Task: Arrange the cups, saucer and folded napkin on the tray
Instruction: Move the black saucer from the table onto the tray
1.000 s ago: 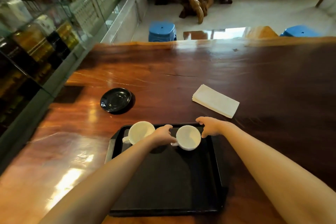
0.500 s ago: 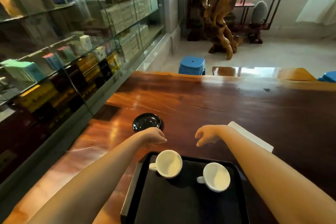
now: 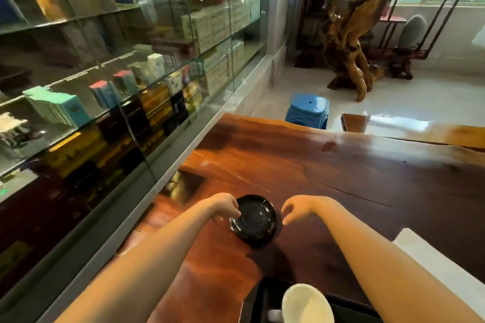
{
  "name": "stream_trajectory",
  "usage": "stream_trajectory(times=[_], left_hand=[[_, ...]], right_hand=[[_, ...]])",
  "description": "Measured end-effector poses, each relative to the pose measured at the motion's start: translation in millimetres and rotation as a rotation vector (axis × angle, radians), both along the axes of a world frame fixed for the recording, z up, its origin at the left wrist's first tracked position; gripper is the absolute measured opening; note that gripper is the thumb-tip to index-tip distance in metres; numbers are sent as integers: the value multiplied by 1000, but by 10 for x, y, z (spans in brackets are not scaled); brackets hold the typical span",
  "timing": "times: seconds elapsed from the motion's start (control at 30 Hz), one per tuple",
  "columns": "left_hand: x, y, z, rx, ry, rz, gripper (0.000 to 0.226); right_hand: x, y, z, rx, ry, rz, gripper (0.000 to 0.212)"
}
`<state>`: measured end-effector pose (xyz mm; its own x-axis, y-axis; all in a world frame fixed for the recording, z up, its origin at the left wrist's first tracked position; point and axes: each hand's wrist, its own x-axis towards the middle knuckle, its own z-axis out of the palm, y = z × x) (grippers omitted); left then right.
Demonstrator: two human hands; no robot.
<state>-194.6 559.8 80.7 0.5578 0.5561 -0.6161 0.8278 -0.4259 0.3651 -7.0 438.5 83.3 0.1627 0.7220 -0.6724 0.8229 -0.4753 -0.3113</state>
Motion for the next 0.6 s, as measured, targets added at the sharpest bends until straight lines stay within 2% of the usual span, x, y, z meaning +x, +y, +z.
stream_trajectory(times=[0.1,0.2,0.37,0.47,0.6], left_hand=[[44,313,-228,-7,22,-40,35],[83,544,-497,-27,44,-60,33],[111,791,-868,-59,63,-76,15],[109,819,-1060,-116,50,-21,11],[167,770,-1265,-261,-38,141,15]], right_hand=[[22,336,-226,-7,-55,25,46],[76,540,-513,-39,-90,-2,53],[151,672,-911,-36,-81,-102,58],[158,696,-1114,-36,-62,-154,59],[164,739,-1303,32,-57,-190,51]])
